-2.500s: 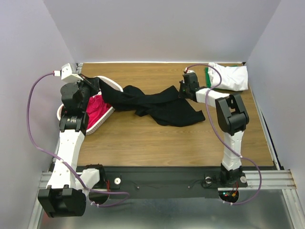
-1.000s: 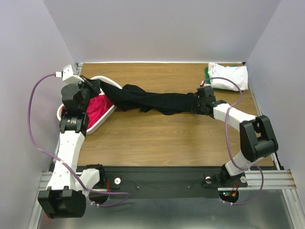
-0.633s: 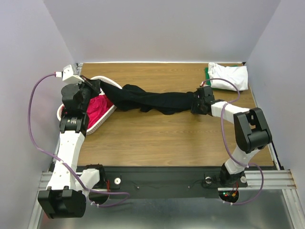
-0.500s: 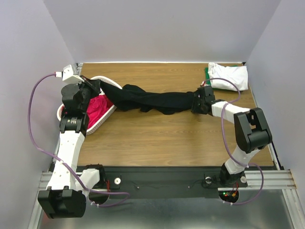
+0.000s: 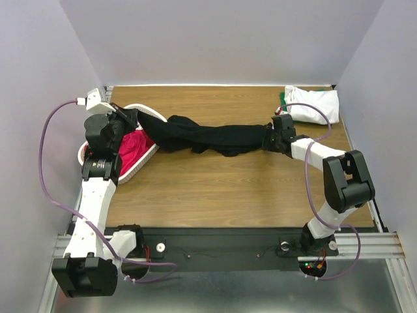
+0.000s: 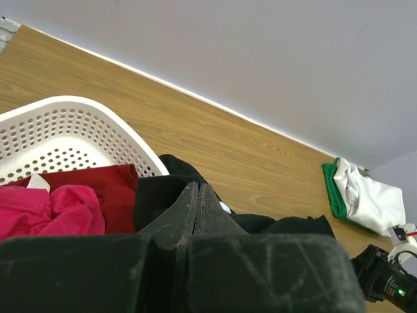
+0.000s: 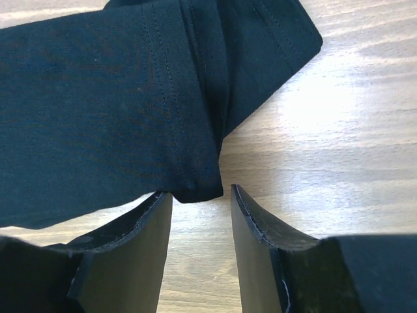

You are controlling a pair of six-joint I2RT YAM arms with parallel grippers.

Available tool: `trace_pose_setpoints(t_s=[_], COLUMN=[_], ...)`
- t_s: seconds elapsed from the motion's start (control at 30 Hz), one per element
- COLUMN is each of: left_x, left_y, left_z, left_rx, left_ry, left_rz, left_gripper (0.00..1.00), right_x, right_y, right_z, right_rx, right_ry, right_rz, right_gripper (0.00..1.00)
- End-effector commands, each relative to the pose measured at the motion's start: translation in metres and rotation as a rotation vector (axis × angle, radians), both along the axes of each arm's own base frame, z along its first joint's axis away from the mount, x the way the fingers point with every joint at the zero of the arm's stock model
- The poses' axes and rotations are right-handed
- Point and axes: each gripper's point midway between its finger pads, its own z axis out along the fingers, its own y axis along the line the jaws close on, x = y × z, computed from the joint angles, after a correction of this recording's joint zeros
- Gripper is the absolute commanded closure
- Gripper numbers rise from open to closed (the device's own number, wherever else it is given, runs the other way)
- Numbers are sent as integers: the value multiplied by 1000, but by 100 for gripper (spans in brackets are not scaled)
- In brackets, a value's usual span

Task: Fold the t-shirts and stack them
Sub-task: Flatten the tshirt out

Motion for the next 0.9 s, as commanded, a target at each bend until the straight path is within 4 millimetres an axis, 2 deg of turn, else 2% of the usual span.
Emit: trace_pose_setpoints(t_s=[0.0,0.57,0.87], left_x=[1,3,6], left_y=[-1,-3,-5], left_z=[18,15,14], left_rx=[15,14,11], left_ry=[-74,-67,-63], left_rz=[-11,-27,-36], left_gripper=[100,100,100], right_x=[22,35,32], right_y=[1,0,4], right_z=[37,61,63], right_rx=[21,-9,5], right_ry=[-117,-179,-179], right_rz=[3,27,45], right_gripper=[53,52,51])
